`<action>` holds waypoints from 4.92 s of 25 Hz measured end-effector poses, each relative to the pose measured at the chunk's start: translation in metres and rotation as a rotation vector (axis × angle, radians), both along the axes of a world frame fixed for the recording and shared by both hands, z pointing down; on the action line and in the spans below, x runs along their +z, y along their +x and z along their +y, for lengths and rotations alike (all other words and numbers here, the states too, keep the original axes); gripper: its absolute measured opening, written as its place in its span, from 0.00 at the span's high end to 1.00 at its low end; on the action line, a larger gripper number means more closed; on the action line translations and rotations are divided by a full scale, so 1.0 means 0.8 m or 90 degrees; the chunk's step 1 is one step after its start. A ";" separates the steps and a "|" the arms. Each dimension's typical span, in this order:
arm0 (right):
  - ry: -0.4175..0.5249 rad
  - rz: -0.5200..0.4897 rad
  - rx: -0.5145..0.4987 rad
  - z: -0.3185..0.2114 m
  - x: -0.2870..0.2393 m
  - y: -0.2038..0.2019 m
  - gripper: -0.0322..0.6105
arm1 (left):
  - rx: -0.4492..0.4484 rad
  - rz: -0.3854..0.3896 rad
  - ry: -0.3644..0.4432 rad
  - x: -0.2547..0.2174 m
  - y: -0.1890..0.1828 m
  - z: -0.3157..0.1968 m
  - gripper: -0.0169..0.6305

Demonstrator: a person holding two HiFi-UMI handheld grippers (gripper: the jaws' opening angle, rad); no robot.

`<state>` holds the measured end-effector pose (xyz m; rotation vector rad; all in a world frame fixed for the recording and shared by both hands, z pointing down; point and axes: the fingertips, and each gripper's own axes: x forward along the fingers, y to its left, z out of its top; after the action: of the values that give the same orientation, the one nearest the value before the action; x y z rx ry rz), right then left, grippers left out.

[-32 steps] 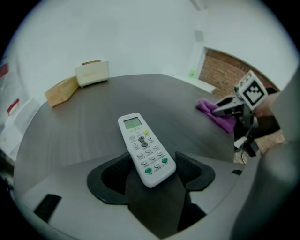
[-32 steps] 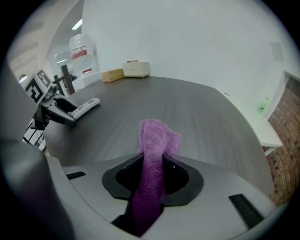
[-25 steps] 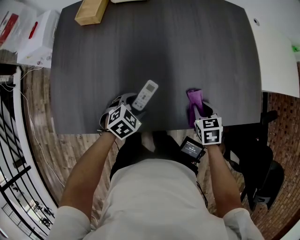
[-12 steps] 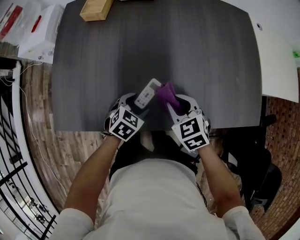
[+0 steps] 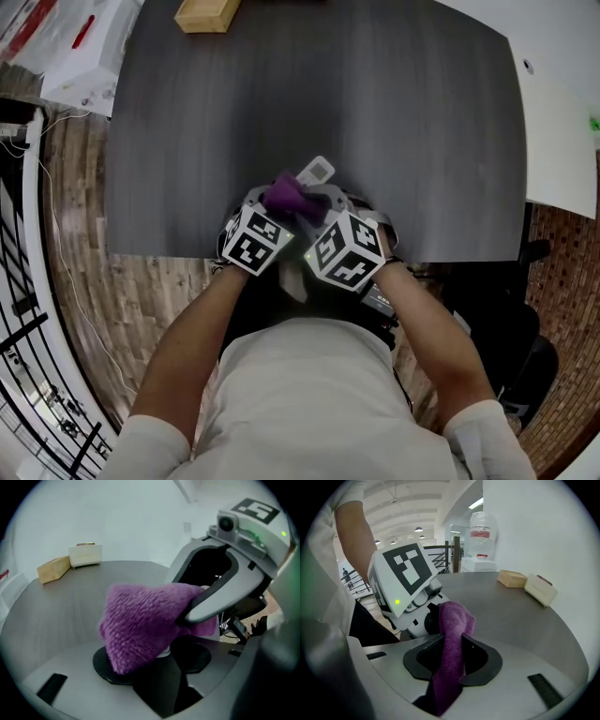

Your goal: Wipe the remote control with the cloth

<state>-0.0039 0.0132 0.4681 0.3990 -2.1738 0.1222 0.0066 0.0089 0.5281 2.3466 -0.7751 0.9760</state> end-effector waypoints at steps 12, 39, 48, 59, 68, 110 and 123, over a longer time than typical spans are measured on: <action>-0.049 0.064 0.000 -0.024 0.043 0.008 0.80 | 0.000 0.007 0.002 -0.001 0.004 0.002 0.62; -0.024 0.082 0.268 -0.103 0.028 0.148 0.80 | 0.031 -0.006 -0.005 -0.001 0.002 0.003 0.62; -0.044 -0.048 0.110 -0.032 -0.014 0.027 0.80 | 0.060 -0.048 0.025 0.003 -0.007 0.020 0.58; -0.176 -0.056 0.104 0.008 0.044 -0.003 0.80 | 0.185 -0.113 0.076 0.002 -0.001 0.011 0.59; -0.160 -0.062 0.136 -0.009 0.046 0.013 0.80 | 0.155 -0.068 0.041 0.005 -0.001 0.010 0.63; -0.058 -0.092 0.141 -0.062 -0.006 0.038 0.81 | -0.210 0.606 -0.530 -0.048 0.016 0.024 0.64; -0.049 0.039 0.248 -0.122 0.047 0.103 0.81 | -0.095 0.351 -0.409 -0.024 0.016 0.036 0.64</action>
<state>0.0787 -0.0840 0.5057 0.7683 -2.0020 0.4023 0.0197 0.0373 0.5092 1.8173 -0.3372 0.3869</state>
